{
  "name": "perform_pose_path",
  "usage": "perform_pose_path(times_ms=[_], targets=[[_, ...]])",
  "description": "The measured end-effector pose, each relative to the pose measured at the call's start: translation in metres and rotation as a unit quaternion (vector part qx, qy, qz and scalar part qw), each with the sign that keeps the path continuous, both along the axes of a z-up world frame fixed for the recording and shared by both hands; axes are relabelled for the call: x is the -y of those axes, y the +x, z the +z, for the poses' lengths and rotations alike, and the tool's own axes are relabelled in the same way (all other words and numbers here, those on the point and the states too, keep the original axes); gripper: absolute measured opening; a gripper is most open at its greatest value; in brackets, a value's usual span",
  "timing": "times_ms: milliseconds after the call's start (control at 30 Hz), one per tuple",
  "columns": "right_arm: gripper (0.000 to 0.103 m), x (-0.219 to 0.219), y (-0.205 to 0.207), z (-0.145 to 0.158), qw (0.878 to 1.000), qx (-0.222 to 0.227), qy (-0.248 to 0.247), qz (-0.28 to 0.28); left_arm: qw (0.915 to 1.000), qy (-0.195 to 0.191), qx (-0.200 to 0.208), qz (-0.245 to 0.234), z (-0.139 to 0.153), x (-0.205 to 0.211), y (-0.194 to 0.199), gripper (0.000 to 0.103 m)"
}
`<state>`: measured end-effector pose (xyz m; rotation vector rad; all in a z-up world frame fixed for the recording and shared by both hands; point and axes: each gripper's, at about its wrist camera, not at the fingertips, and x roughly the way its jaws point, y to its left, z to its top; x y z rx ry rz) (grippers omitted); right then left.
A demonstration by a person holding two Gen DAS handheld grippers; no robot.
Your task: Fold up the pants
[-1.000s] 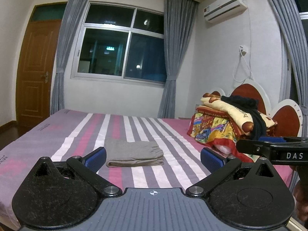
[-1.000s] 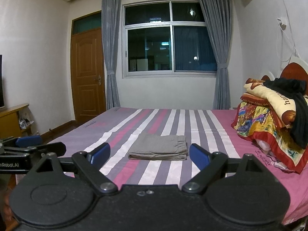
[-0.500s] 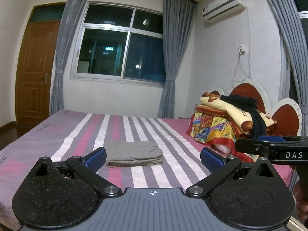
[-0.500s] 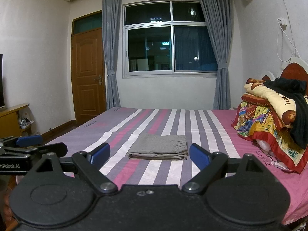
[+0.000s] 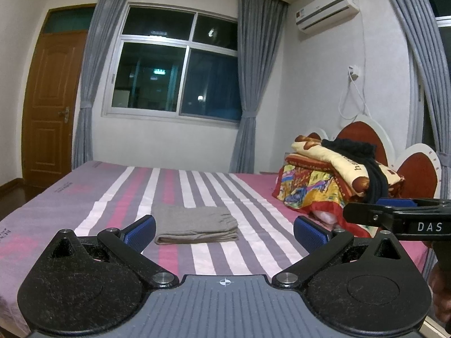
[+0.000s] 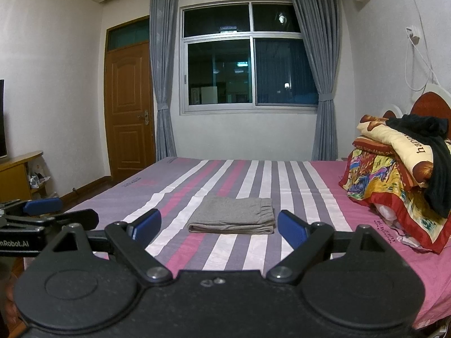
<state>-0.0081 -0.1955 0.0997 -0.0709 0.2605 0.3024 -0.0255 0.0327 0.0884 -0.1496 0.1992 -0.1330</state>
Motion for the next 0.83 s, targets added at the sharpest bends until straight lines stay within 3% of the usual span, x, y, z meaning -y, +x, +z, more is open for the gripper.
perform_pose_path(times_ms=[533,833], targets=[[0.09,0.0,-0.001,0.001,1.0,0.003,-0.002,-0.002,0.9998,0.001,0.018,0.007,0.0,-0.011,-0.002,0.103],[0.09,0.009,0.002,0.006,1.0,0.011,-0.008,0.002,0.9991,-0.003,0.031,-0.028,0.001,-0.015,-0.003,0.101]])
